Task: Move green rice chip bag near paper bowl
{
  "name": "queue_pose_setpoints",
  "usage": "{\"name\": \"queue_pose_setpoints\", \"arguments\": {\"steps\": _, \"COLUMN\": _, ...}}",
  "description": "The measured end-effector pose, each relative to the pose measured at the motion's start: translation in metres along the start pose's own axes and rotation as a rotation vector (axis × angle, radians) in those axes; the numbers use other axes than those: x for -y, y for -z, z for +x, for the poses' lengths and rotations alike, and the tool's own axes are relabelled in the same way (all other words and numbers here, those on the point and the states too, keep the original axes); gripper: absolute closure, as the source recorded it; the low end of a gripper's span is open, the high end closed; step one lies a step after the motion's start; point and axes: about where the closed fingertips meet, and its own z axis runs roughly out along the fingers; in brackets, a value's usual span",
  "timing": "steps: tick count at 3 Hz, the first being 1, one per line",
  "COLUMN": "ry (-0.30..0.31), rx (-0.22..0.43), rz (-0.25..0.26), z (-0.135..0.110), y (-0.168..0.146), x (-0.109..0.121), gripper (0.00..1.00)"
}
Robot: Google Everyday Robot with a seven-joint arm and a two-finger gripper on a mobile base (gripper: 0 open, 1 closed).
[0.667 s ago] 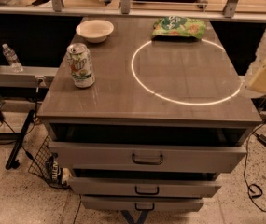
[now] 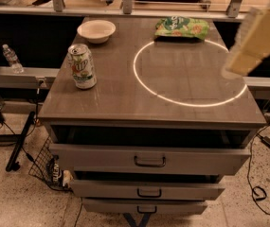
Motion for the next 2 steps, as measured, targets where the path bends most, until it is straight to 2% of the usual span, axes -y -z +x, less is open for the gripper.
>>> {"name": "queue_pose_setpoints", "arguments": {"steps": 1, "ry": -0.024, "rx": 0.011, "rz": 0.077, "z": -0.015, "y": -0.055, "x": 0.044, "gripper": 0.00}}
{"name": "queue_pose_setpoints", "arguments": {"steps": 2, "ry": -0.066, "rx": 0.040, "rz": 0.182, "z": -0.021, "y": -0.116, "x": 0.098, "gripper": 0.00}}
